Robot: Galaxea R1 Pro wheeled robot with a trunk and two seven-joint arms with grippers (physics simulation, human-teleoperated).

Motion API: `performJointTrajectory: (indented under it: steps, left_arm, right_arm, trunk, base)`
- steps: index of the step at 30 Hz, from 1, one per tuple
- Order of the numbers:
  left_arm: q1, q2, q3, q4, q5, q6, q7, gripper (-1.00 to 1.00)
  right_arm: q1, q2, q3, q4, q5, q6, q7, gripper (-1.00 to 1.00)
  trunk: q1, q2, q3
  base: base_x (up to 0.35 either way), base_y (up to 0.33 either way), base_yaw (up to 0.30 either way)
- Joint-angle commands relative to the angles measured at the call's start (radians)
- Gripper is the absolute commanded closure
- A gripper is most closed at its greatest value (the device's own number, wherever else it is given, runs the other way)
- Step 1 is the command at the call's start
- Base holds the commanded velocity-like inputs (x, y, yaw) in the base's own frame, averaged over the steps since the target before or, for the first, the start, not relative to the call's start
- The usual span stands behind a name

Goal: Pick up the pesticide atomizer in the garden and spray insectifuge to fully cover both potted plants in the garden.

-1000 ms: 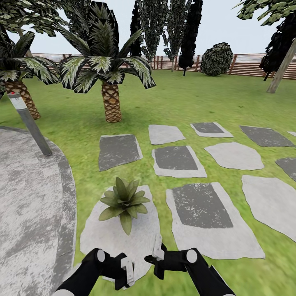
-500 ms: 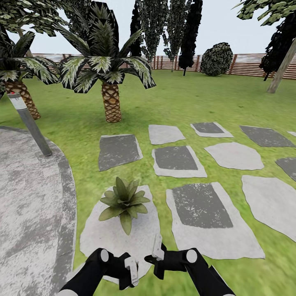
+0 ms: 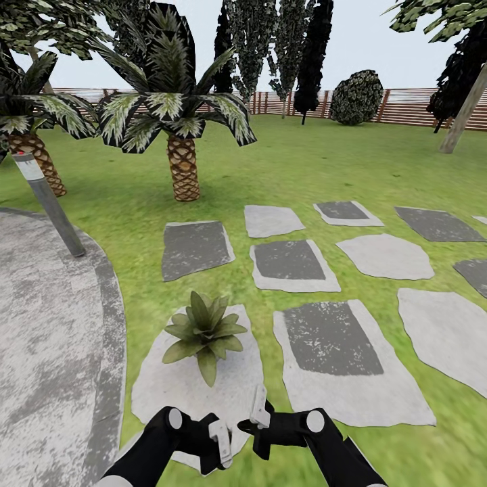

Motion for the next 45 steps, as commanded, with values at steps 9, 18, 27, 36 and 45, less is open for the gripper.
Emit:
performJointTrajectory:
  steps: [9, 18, 27, 36, 45]
  left_arm:
    - [0.0, -0.014, 0.001, -0.001, -0.005, -0.004, -0.022, 1.0]
    - [-0.001, -0.021, 0.0, -0.002, -0.001, -0.004, -0.036, 1.0]
    - [-0.007, -0.022, 0.001, -0.002, 0.002, -0.002, -0.036, 1.0]
    - [-0.014, -0.022, 0.002, -0.002, 0.002, -0.002, -0.034, 1.0]
    - [-0.015, -0.022, 0.002, -0.002, 0.003, -0.003, -0.038, 1.0]
  right_arm:
    - [0.0, 0.0, -0.001, -0.001, 0.009, -0.006, 0.001, 1.0]
    - [0.0, 0.0, -0.001, -0.001, 0.009, -0.006, 0.001, 1.0]
    - [0.0, 0.0, -0.001, -0.001, 0.009, -0.006, 0.001, 1.0]
    - [0.0, 0.0, -0.001, -0.001, 0.009, -0.006, 0.001, 1.0]
    - [0.0, 0.0, -0.001, -0.001, 0.009, -0.006, 0.001, 1.0]
  trunk:
    - [0.0, 0.0, -0.001]
    - [0.0, 0.0, -0.001]
    - [0.0, 0.0, -0.001]
    - [0.0, 0.0, -0.001]
    - [0.0, 0.0, -0.001]
  base:
    - [0.0, 0.0, 0.0]
    - [0.0, 0.0, 0.0]
    - [0.0, 0.0, 0.0]
    - [0.0, 0.0, 0.0]
    - [0.0, 0.0, 0.0]
